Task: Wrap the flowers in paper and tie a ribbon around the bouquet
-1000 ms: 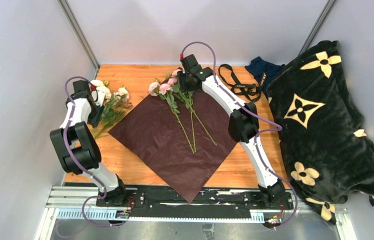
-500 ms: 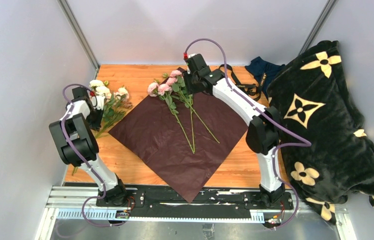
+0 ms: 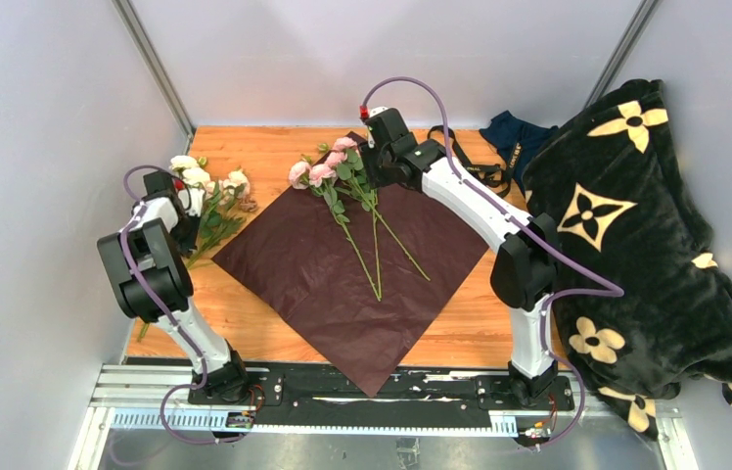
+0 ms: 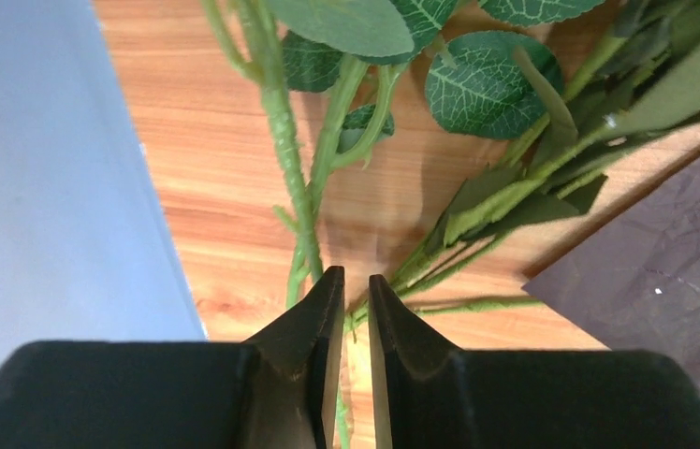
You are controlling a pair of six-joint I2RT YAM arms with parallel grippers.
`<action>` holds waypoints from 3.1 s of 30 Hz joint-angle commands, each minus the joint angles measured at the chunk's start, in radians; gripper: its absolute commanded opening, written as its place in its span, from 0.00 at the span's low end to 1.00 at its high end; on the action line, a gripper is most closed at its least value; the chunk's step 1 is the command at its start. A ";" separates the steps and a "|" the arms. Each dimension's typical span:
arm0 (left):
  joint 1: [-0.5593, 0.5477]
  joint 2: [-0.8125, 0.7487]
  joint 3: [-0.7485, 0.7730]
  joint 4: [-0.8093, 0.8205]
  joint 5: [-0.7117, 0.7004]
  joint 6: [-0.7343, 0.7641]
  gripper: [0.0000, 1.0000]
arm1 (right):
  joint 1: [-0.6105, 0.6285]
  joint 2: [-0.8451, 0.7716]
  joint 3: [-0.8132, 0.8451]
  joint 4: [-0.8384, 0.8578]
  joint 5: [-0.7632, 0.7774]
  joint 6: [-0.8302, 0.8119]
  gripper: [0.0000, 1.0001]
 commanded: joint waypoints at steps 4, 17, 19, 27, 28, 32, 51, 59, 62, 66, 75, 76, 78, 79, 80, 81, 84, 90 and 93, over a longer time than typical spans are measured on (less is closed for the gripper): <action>0.004 -0.168 0.001 -0.057 0.024 0.006 0.23 | 0.021 -0.070 -0.035 -0.005 0.023 -0.030 0.44; 0.005 -0.034 0.008 -0.005 -0.072 0.000 0.37 | 0.021 -0.082 -0.077 -0.006 0.041 -0.045 0.44; 0.005 -0.016 -0.004 0.011 -0.066 -0.006 0.35 | 0.021 -0.079 -0.080 -0.007 0.041 -0.049 0.44; 0.004 -0.001 -0.035 0.052 -0.109 -0.006 0.05 | 0.020 -0.074 -0.079 -0.017 0.038 -0.057 0.44; 0.005 -0.009 -0.032 0.047 -0.105 -0.010 0.00 | 0.021 -0.073 -0.078 -0.017 0.041 -0.057 0.44; 0.014 -0.093 -0.010 -0.001 -0.014 -0.060 0.00 | 0.021 -0.089 -0.078 -0.021 0.032 -0.055 0.44; -0.410 -0.578 0.318 -0.300 1.130 -0.260 0.00 | 0.147 -0.495 -0.531 1.069 -0.715 0.195 0.55; -0.595 -0.608 0.341 -0.303 1.098 -0.274 0.00 | 0.173 -0.472 -0.556 1.164 -0.525 0.307 0.57; -0.602 -0.620 0.319 -0.303 1.117 -0.266 0.00 | 0.173 -0.458 -0.538 1.100 -0.451 0.325 0.17; -0.602 -0.628 0.307 -0.311 1.033 -0.276 0.46 | 0.162 -0.454 -0.500 0.949 -0.375 0.313 0.00; -0.501 -0.595 0.188 -0.338 0.047 -0.040 1.00 | 0.091 -0.016 0.219 -0.201 -0.126 -0.056 0.00; -0.453 -0.578 0.164 -0.325 0.025 -0.007 1.00 | 0.086 0.062 0.310 -0.288 -0.125 -0.076 0.00; -0.314 -0.531 0.131 -0.309 0.008 0.027 1.00 | 0.075 0.201 0.462 -0.396 -0.127 -0.089 0.00; -0.263 -0.496 0.117 -0.300 -0.001 0.042 1.00 | 0.072 0.260 0.514 -0.420 -0.126 -0.090 0.00; -0.217 -0.468 0.108 -0.290 -0.009 0.055 1.00 | 0.068 0.303 0.548 -0.419 -0.125 -0.093 0.00; -0.176 -0.443 0.097 -0.276 -0.015 0.064 1.00 | 0.067 0.343 0.572 -0.409 -0.087 -0.094 0.00; -0.065 -0.361 0.062 -0.239 -0.007 0.097 1.00 | 0.055 0.421 0.565 -0.320 -0.049 -0.084 0.07; 0.010 -0.214 0.026 -0.176 -0.064 0.137 1.00 | 0.025 0.451 0.537 -0.274 -0.009 -0.045 0.51; 0.014 -0.156 0.008 -0.133 -0.101 0.156 1.00 | 0.019 0.394 0.473 -0.280 0.013 -0.052 0.84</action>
